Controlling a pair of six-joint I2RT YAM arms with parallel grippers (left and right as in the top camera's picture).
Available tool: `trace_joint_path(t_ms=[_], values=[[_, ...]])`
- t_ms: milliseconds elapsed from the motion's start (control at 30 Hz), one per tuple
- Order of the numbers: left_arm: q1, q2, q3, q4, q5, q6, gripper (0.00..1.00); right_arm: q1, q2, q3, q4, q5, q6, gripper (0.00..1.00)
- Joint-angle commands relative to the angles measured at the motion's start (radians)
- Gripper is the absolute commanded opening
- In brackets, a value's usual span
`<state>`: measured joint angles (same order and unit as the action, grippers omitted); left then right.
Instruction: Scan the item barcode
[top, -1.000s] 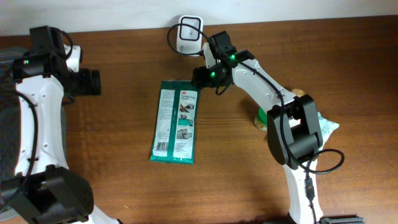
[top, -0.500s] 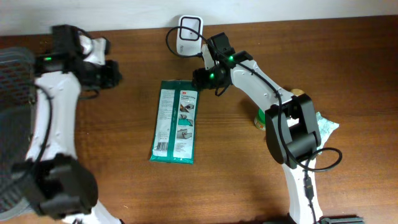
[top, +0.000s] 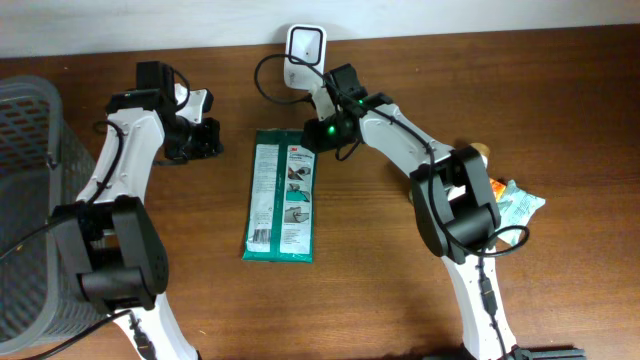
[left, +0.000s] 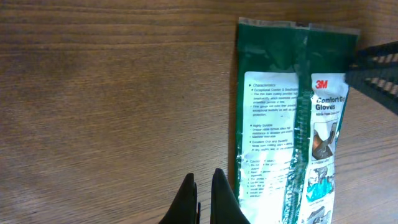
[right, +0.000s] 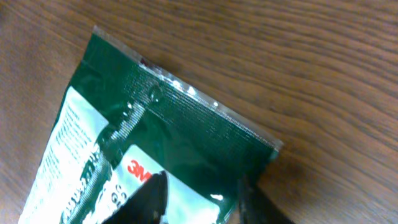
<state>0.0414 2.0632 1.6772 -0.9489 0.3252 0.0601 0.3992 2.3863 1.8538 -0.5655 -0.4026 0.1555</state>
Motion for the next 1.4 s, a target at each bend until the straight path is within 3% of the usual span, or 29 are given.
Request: trace_joint_path(t_ms=[0, 100, 167, 267, 400, 533, 600, 667, 767, 833, 867, 900, 967, 1067, 1200, 1367], values=[[0.0, -0.002, 0.004, 0.006, -0.001, 0.016, 0.0, 0.032, 0.043, -0.001, 0.029, -0.005, -0.021, 0.31], [0.0, 0.0, 0.004, 0.01, -0.024, 0.016, 0.01, 0.047, 0.06, -0.001, 0.05, 0.037, -0.07, 0.3], [0.0, 0.0, 0.004, 0.017, -0.031, 0.016, 0.01, 0.066, 0.066, -0.001, 0.051, 0.169, -0.116, 0.2], [0.0, 0.0, 0.004, 0.017, -0.031, 0.016, 0.02, 0.095, 0.081, -0.001, 0.055, 0.38, -0.203, 0.13], [0.0, 0.0, 0.004, 0.017, -0.035, 0.016, 0.04, 0.115, 0.126, -0.001, 0.057, 0.626, -0.329, 0.13], [0.0, 0.0, 0.004, 0.021, -0.038, 0.016, 0.05, 0.068, 0.134, 0.0, 0.148, 0.658, -0.342, 0.12], [0.0, 0.0, 0.004, 0.021, -0.038, 0.016, 0.05, 0.042, 0.132, 0.036, 0.116, 0.609, -0.341, 0.12], [0.0, 0.0, 0.004, 0.021, -0.037, 0.016, 0.05, 0.037, 0.117, 0.124, 0.003, 0.552, -0.312, 0.18], [0.005, 0.0, 0.005, 0.028, -0.037, 0.016, 0.05, 0.037, 0.068, 0.358, -0.304, 0.471, -0.217, 0.33], [0.01, 0.0, 0.005, 0.028, -0.037, 0.016, 0.06, 0.037, 0.053, 0.524, -0.546, 0.335, -0.175, 0.55], [0.012, 0.0, 0.005, 0.027, -0.037, 0.016, 0.06, 0.037, 0.053, 0.612, -0.673, 0.243, -0.164, 0.79], [0.012, 0.0, 0.005, 0.025, -0.037, 0.016, 0.07, 0.037, 0.053, 0.694, -0.81, 0.12, -0.16, 0.87], [0.011, 0.0, 0.005, 0.02, -0.034, 0.016, 0.07, 0.042, 0.053, 0.729, -0.942, 0.001, -0.057, 0.88], [0.011, 0.0, 0.004, 0.008, -0.034, 0.015, 0.09, 0.061, 0.063, 0.661, -0.984, -0.005, 0.101, 0.84], [0.011, 0.0, 0.004, -0.006, -0.034, 0.015, 0.09, 0.099, 0.063, 0.443, -0.864, -0.01, 0.216, 0.82], [0.011, 0.0, 0.004, -0.006, -0.034, 0.015, 0.09, 0.105, 0.063, 0.311, -0.75, -0.035, 0.228, 0.74]])
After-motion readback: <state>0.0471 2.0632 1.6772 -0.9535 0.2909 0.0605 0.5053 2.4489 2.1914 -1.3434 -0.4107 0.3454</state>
